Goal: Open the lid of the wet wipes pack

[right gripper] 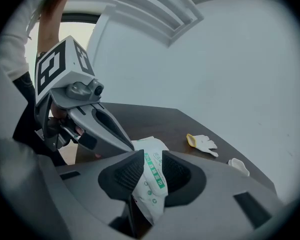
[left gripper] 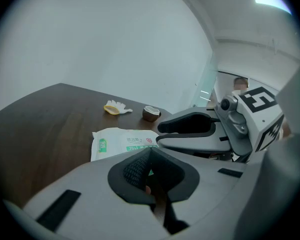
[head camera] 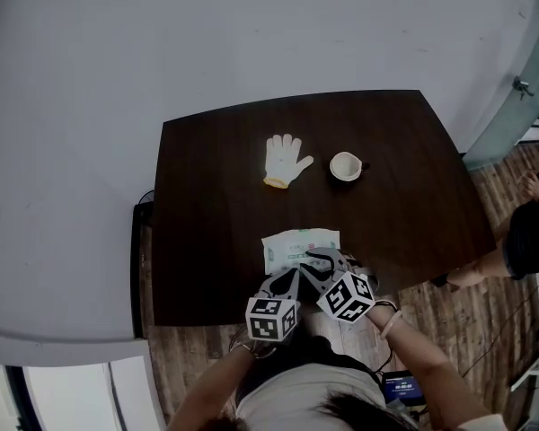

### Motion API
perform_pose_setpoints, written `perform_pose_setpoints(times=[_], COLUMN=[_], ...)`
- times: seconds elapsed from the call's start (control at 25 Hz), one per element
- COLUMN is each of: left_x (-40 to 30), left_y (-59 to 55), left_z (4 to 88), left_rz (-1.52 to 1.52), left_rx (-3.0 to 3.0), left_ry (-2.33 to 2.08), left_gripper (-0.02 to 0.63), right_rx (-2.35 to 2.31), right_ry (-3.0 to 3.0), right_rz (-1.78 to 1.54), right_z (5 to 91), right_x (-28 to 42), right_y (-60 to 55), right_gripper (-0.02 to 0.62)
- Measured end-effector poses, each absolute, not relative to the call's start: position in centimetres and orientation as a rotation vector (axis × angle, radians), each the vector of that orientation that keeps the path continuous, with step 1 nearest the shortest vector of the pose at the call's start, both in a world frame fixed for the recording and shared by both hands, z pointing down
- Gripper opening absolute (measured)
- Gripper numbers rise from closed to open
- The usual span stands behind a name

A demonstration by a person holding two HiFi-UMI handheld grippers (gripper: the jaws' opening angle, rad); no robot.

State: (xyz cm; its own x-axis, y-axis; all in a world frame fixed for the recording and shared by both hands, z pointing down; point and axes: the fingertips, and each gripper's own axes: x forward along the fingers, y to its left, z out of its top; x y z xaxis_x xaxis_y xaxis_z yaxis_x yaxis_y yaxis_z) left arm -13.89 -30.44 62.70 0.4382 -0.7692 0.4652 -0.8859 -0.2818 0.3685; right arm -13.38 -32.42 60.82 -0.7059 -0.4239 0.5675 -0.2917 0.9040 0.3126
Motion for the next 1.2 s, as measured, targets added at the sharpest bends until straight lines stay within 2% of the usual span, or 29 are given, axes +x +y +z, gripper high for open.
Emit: perform_pose_setpoints(times=[0.32,1.2], left_x=[-14.3,-13.9], left_y=[-31.2,-31.7], left_z=[64.4,66.9], left_rz=[0.305,0.379], left_rx=[2.098,2.065], left_ry=[-1.371,-1.34], left_gripper=[0.014,0.014], right_rx=[0.433,0.319], right_ry=[-2.32,-2.21], right_rz=[-0.288,-0.399], right_z=[63.6,65.9], right_x=[-13.5,-14.0], right_y=[-33.1,-33.9], right_gripper=[0.133,0.138])
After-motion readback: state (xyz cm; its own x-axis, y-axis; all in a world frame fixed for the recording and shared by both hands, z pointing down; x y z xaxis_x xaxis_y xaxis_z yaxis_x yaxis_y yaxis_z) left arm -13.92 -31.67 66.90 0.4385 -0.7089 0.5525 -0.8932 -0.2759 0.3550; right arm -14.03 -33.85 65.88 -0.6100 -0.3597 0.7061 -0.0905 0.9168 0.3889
